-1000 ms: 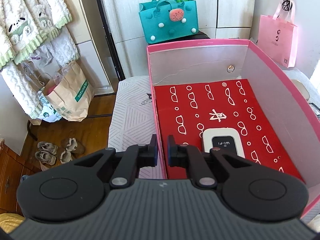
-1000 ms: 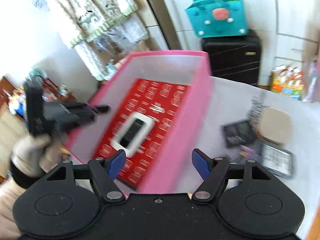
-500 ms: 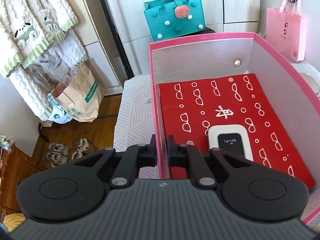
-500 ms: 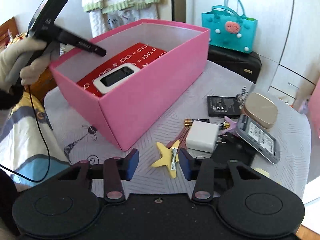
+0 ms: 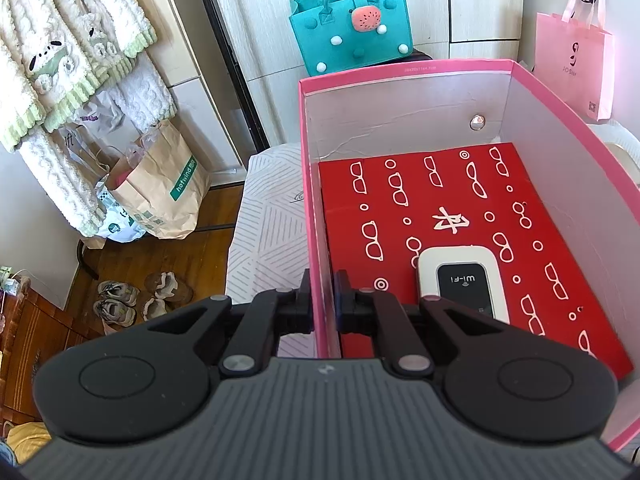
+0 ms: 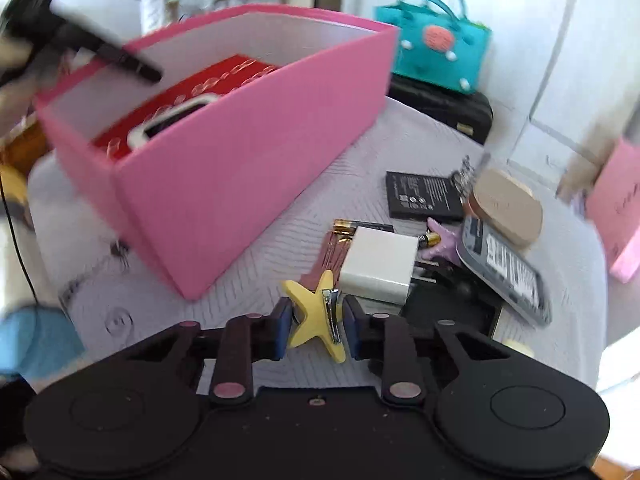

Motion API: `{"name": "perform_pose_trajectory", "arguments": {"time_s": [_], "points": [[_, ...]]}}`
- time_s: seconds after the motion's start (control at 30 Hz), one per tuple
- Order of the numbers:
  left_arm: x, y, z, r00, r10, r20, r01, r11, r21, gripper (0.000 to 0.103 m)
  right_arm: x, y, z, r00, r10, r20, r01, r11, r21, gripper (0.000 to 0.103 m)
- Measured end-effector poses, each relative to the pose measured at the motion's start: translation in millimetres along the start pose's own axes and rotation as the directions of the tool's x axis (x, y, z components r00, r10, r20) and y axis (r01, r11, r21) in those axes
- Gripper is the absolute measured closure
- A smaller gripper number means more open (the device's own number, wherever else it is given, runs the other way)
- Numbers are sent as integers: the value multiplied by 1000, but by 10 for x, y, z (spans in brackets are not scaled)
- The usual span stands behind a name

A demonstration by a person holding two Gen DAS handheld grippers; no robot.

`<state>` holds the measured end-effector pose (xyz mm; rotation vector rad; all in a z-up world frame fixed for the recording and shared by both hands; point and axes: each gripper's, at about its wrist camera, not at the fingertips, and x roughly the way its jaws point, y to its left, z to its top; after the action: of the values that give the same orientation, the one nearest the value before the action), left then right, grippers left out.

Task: Organize rigid objects
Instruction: 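Move the right tool back to the items and grasp the yellow star clip, then carry the star clip into the pink box and release it beside the router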

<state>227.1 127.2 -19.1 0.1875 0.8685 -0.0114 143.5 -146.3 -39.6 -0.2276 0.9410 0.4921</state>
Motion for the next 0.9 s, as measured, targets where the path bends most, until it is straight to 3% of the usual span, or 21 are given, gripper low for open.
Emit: {"name": "perform_pose_trajectory", "arguments": {"time_s": [0.23, 0.37, 0.73, 0.9], "points": [[-2, 1, 4, 1000, -3, 2, 3, 1000, -4, 96, -104, -305, 39, 987, 158, -3, -153, 964, 218, 80], [-5, 8, 5, 1000, -4, 3, 4, 1000, -4, 96, -182, -384, 76, 976, 217, 22, -215, 937, 275, 80], [-10, 21, 15, 1000, -12, 11, 12, 1000, -10, 96, -648, -249, 648, 962, 222, 160, -247, 956, 156, 80], [-11, 52, -3, 1000, -21, 13, 21, 1000, -20, 96, -608, -69, 978, 954, 245, 173, -264, 960, 94, 79]]}}
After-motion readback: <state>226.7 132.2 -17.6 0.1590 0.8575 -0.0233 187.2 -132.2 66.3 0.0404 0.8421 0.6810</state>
